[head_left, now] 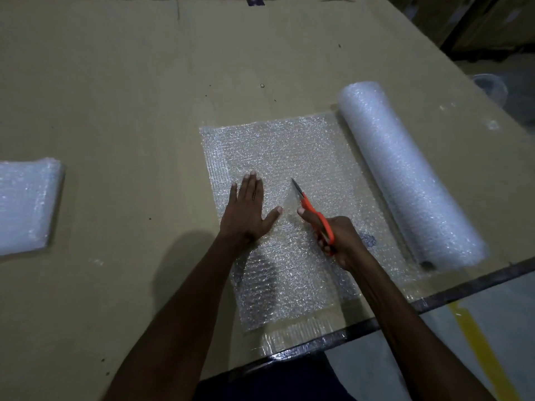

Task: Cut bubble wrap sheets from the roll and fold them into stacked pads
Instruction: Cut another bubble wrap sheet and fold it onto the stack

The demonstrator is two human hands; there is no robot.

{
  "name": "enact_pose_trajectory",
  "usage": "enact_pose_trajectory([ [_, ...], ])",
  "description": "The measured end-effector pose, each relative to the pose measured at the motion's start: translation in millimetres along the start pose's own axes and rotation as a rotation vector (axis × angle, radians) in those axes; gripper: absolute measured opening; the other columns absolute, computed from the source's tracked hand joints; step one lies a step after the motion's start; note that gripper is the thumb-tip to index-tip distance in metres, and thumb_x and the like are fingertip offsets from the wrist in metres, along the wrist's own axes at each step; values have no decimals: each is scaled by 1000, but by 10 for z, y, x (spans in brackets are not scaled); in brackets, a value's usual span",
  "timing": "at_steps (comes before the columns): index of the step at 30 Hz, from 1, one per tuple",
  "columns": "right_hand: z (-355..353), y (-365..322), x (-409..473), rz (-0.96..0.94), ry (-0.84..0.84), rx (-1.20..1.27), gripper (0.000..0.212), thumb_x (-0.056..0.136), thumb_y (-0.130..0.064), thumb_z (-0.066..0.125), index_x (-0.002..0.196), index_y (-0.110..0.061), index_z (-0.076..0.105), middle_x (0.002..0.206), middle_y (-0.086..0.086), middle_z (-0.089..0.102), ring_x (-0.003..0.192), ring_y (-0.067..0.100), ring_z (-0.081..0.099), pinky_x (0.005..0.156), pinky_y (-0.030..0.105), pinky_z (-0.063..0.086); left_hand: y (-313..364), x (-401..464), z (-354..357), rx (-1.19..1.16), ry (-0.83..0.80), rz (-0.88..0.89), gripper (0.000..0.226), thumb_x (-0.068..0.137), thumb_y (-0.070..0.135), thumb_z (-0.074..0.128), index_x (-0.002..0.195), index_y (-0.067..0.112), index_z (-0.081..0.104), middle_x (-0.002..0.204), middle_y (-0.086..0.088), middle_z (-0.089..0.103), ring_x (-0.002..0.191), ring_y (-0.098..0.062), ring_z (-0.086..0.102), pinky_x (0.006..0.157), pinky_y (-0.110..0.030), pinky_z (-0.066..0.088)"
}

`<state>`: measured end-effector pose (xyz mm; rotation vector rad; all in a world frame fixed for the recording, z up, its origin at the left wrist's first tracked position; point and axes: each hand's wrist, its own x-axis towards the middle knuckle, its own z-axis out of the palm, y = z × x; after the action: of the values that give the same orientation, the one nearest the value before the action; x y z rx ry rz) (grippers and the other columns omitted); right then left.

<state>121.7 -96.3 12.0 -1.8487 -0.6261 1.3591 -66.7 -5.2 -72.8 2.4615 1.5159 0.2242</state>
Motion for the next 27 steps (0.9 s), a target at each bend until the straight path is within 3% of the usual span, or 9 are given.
enact_pose_trajectory([
  [6,8,18,37,-4,7,-1,49,72,-41,91,63,-2,62,49,11,47,32,14,35,36,18,25,-15,22,22,-6,-18,-7,92,96,70,17,158,3,3,166,-15,-8,154,-26,-9,123,-47,-7],
  [14,44,-37,87,-10,6,-5,52,74,-39,90,44,-13,56,44,7,48,31,15,35,36,18,24,-26,32,36,-7,-24,-8,94,94,72,13,158,3,1,166,-14,-10,154,-25,-11,123,-48,-7],
  [21,91,-150,139,-9,-9,-9,51,71,-46,90,54,-9,59,46,7,49,34,15,36,38,19,25,-23,32,40,-14,-29,-10,97,92,73,10,158,3,4,166,-15,-9,154,-25,-10,123,-47,-7],
  [25,105,-135,186,-11,3,-12,50,72,-40,91,59,-2,62,49,10,49,32,13,36,36,19,24,-24,31,38,-9,-24,-7,96,93,73,12,158,2,5,166,-15,-8,154,-25,-9,123,-47,-7],
  [27,98,-110,186,-13,7,-6,53,71,-42,91,73,6,68,54,12,51,34,14,37,36,19,25,-25,32,44,0,-19,-6,96,93,73,12,158,2,5,166,-16,-7,154,-26,-8,123,-46,-8],
])
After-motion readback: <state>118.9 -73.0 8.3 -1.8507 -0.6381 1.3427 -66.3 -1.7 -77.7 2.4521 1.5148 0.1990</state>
